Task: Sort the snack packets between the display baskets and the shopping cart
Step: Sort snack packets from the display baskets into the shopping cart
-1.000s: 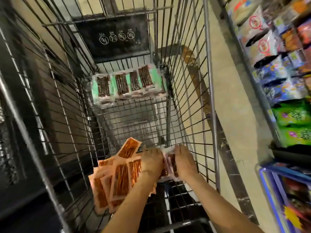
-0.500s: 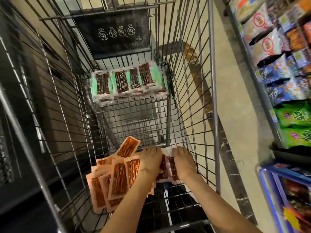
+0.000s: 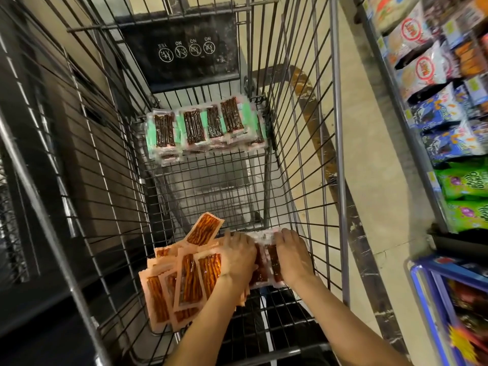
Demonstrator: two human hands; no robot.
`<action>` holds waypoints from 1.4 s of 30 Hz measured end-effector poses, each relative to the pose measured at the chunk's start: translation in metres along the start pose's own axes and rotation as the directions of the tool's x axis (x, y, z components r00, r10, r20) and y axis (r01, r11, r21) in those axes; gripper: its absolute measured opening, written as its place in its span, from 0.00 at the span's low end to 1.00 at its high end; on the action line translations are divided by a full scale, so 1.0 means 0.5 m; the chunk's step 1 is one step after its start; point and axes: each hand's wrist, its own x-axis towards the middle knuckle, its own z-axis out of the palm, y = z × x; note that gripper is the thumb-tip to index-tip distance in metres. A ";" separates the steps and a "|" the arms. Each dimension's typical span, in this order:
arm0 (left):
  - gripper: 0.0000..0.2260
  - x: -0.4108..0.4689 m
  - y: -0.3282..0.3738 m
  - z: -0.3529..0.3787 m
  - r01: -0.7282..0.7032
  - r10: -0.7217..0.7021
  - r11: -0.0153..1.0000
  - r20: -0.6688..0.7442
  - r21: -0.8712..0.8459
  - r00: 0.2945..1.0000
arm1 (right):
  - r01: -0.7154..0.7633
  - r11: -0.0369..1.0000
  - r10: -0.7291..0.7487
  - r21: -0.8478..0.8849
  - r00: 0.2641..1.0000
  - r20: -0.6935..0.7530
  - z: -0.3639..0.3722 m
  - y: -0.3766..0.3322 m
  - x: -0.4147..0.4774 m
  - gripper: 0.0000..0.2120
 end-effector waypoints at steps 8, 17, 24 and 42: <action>0.26 0.017 0.025 -0.011 0.015 -0.014 1.000 0.023 -0.019 1.000 | 0.012 1.000 -0.012 -0.002 1.000 0.013 -0.011 -0.003 -0.003 0.34; 0.28 0.021 0.018 -0.003 0.011 -0.005 0.997 0.073 -0.071 0.997 | 0.002 1.000 -0.001 0.019 0.999 -0.051 -0.027 -0.010 -0.022 0.29; 0.30 -0.002 0.018 0.000 -0.129 0.128 0.991 -0.028 -0.027 0.991 | -0.041 0.998 0.040 0.048 0.999 0.002 -0.051 -0.013 -0.041 0.16; 0.10 -0.098 -0.088 -0.099 -0.334 0.243 0.448 -0.246 -0.829 0.938 | 0.005 0.687 0.098 0.727 0.990 -0.099 -0.153 0.012 -0.193 0.15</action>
